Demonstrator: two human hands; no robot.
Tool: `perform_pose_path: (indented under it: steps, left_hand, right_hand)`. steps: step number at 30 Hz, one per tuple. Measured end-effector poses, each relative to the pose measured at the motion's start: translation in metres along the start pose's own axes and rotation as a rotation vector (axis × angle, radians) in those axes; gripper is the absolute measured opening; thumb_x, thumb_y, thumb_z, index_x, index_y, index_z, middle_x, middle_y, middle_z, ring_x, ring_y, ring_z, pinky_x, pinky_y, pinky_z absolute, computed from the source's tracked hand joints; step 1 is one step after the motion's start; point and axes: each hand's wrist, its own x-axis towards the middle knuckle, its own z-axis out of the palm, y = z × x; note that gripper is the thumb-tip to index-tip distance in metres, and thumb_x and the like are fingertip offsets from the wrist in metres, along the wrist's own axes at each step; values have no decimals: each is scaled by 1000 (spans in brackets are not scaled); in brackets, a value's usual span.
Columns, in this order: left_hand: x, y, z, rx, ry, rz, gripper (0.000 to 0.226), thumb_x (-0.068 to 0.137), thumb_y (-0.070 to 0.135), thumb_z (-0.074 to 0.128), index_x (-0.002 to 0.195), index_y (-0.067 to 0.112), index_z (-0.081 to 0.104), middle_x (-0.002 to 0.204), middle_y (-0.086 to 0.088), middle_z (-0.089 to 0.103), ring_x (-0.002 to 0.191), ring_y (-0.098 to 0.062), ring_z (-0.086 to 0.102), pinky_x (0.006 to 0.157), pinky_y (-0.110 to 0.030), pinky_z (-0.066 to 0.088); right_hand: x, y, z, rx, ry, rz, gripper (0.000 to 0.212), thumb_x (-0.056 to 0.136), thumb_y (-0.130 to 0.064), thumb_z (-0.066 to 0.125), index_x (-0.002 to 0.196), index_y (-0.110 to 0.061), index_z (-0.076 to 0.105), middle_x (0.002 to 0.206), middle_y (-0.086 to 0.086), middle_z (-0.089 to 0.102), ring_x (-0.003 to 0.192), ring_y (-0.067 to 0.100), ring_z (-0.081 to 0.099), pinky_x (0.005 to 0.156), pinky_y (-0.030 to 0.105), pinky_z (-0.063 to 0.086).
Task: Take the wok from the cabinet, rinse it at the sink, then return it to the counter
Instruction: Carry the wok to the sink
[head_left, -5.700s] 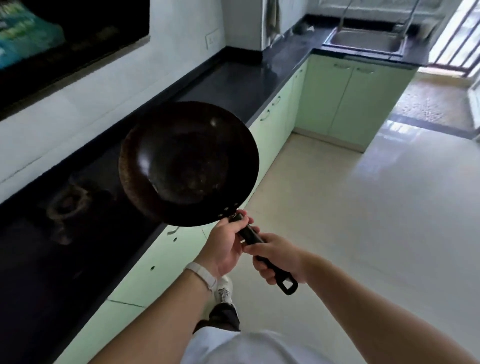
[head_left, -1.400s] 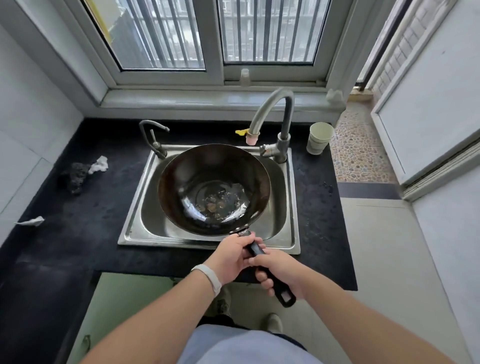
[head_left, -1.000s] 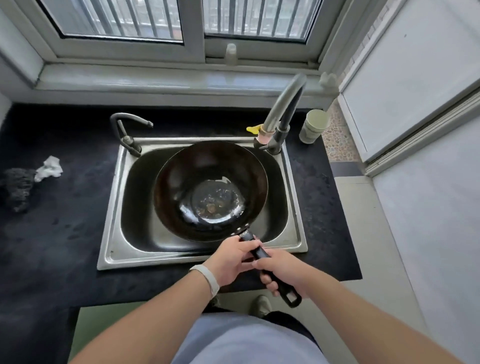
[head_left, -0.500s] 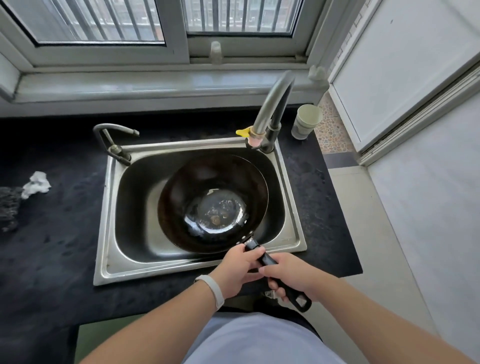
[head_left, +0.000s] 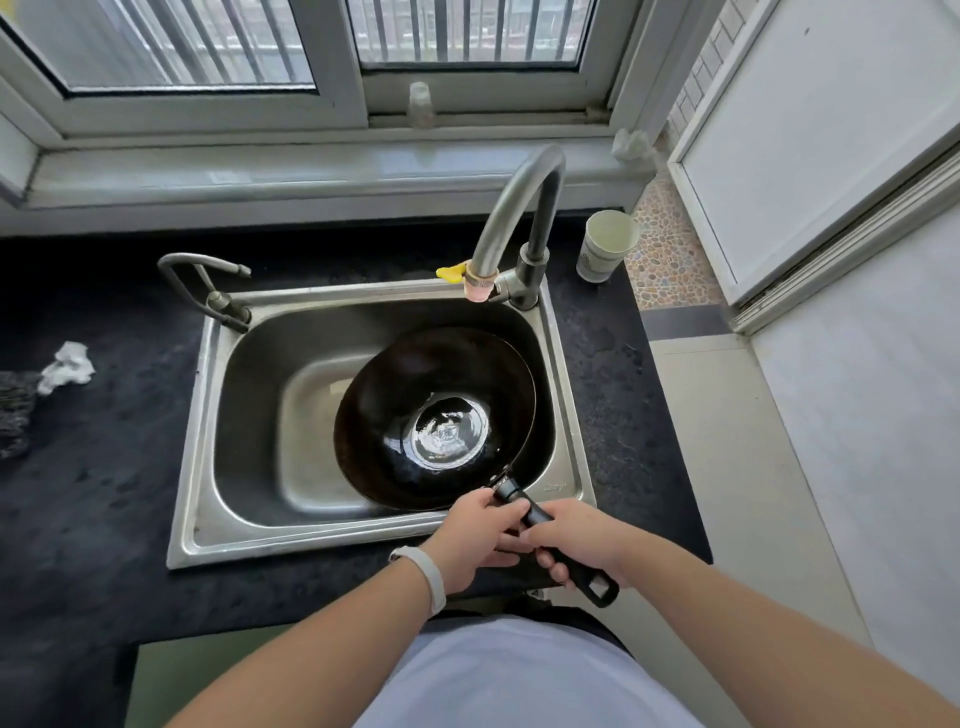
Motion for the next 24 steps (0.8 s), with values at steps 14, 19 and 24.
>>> perform_pose_path:
  steps: [14, 19, 24]
  left_hand:
    - [11, 12, -26, 444, 187, 270, 35, 87, 29, 72, 120, 25, 63, 97, -1, 70, 91, -19, 69, 87, -35, 57]
    - [26, 70, -40, 468, 275, 369, 25, 93, 28, 65, 117, 23, 61, 101, 0, 68, 95, -13, 65, 79, -20, 52]
    - [57, 132, -54, 593, 356, 481, 35, 92, 32, 64, 126, 22, 58, 109, 8, 62, 101, -8, 60, 80, -17, 48]
  right_hand:
    - [4, -13, -28, -133, 26, 76, 12, 97, -18, 58, 101, -9, 51, 65, 4, 56, 47, 14, 53, 47, 28, 48]
    - [0, -17, -35, -319, 98, 67, 13, 97, -22, 56, 98, -10, 52, 70, 7, 59, 50, 16, 58, 50, 29, 52]
    - [-4, -21, -39, -590, 224, 56, 18, 94, -32, 54, 96, -15, 49, 82, 4, 64, 54, 18, 64, 58, 35, 56]
